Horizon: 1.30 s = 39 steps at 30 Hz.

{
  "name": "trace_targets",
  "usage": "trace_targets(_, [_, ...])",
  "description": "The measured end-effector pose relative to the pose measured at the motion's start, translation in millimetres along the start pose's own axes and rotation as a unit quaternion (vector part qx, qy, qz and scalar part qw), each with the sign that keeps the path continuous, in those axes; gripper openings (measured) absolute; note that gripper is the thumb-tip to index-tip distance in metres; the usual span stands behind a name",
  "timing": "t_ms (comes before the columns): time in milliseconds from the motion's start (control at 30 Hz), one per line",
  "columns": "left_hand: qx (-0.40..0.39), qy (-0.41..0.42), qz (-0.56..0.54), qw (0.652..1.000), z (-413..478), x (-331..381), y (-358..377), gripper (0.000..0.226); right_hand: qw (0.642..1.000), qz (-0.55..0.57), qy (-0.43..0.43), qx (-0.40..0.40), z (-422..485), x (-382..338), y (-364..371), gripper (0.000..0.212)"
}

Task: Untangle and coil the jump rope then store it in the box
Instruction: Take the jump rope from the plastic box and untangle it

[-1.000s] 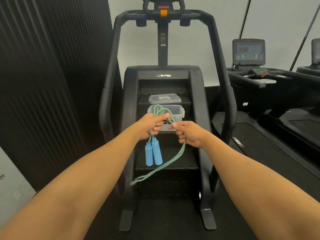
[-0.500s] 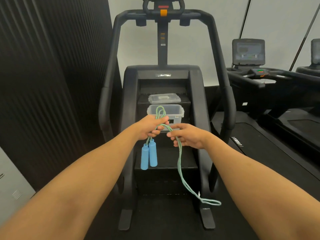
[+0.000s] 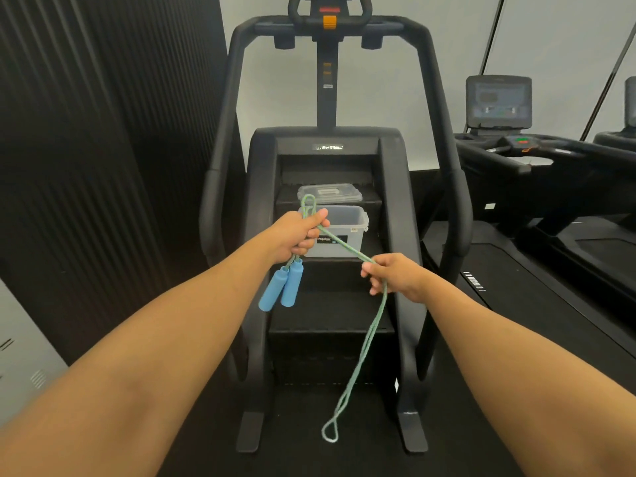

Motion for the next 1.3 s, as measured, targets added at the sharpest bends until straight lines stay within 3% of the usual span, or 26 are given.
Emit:
trace_targets(100, [-0.004,0.002,0.004,1.000,-2,-2,12,0.031,0.997,-0.066,-0.004,-0.039,-1,-4,10,0.021])
trace_targets(267, [-0.037,-0.006,0.025,0.999,-2,-10,26,0.031,0.994,0.080,-0.071,-0.015,11,-49,31,0.026])
trace_targets(400, [-0.034,0.003,0.013,0.999,-5,-11,20,0.031,0.992,-0.005,-0.126,0.015,20,-61,35,0.020])
trace_targets(600, [-0.006,0.000,-0.039,0.999,-11,-3,2,0.033,0.994,-0.097,-0.050,0.021,6,-14,30,0.019])
trace_targets(767, [-0.013,-0.015,0.032,0.999,-17,-8,3,0.033,0.986,-0.162,0.029,-0.029,-1,3,36,0.020])
trace_targets(833, [-0.023,-0.018,0.039,0.999,-17,-11,8,0.032,0.994,-0.112,0.010,-0.008,0,-6,38,0.003])
trace_targets(900, [-0.028,-0.025,0.043,0.998,-15,-14,12,0.031,1.000,-0.015,-0.020,0.010,3,-22,43,0.030])
trace_targets(933, [-0.030,-0.028,0.047,0.998,-15,-15,14,0.030,0.999,0.002,-0.040,0.016,4,-30,44,0.033])
trace_targets(1033, [-0.037,-0.026,0.044,0.998,-13,-16,17,0.030,0.993,-0.023,-0.115,0.029,9,-47,48,0.025])
trace_targets(1167, [-0.051,-0.026,0.055,0.997,-12,-18,15,0.034,0.993,-0.002,-0.098,0.062,4,-38,45,0.020])
trace_targets(1300, [-0.083,-0.036,0.095,0.991,-17,-23,17,0.040,0.993,-0.073,-0.069,0.066,1,-15,42,0.015])
Point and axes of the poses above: each hand's wrist, its own z-axis towards the middle knuckle, its own y-axis out of the palm, x = y × z, the point moved 4 cm from there along z, towards the middle knuckle, and after that the axes turned 13 degrees about -y, right-handed, at the moved point
